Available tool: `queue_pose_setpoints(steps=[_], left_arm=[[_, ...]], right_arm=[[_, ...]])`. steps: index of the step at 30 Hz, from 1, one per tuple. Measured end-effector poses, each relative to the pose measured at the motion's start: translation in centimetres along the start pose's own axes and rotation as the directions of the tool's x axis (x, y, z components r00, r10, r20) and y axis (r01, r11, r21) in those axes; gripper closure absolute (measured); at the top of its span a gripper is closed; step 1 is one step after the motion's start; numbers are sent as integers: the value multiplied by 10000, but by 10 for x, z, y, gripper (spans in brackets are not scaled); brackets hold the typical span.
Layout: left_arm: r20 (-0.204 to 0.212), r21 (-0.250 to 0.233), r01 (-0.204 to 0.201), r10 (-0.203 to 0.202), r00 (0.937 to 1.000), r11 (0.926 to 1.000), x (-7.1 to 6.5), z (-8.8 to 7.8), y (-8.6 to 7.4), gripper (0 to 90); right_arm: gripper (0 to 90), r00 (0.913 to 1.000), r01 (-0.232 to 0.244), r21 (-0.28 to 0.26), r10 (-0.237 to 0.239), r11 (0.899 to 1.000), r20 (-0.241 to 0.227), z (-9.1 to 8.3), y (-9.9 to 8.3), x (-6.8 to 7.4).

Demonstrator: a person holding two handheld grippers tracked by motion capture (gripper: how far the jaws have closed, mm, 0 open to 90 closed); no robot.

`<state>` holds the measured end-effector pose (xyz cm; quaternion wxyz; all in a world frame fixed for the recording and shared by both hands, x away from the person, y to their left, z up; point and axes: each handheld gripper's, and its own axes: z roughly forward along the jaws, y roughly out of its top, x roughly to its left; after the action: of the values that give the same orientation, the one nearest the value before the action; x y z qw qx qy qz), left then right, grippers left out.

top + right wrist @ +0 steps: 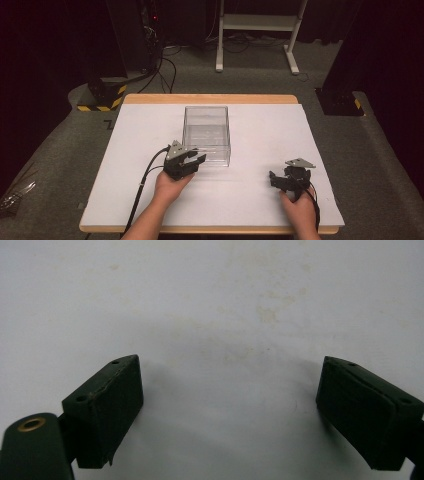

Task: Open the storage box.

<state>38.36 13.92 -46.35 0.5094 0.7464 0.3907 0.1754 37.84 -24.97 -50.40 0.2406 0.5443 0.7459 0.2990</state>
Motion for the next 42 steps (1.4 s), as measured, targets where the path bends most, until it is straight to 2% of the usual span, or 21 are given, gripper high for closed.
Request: queue_pose_setpoints(steps=[6,10,13,16,26,42], left_arm=[[155,-289,-123,127,9998,9995,2,1,-2,636],[276,-576,-9,25,9996,9983,4,1,-5,691],[646,-842,304,-250,9976,9960,9,1,-10,736],[848,-980,368,-285,9960,9945,12,1,-12,756],[1349,-1036,263,-121,9908,9943,18,-2,-15,794],[1763,-1032,42,141,9842,9947,15,-11,-20,814]], right_arm=[[116,10000,18,-8,-18,10000,-3,0,0,0],[116,10000,26,-11,-26,10000,-1,0,0,0],[117,10000,26,-25,-26,10000,8,0,0,0],[117,10000,27,-24,-27,10000,8,0,0,0],[118,10000,33,-13,-33,10000,14,0,0,0],[120,10000,22,-7,-22,10000,3,0,0,0]])
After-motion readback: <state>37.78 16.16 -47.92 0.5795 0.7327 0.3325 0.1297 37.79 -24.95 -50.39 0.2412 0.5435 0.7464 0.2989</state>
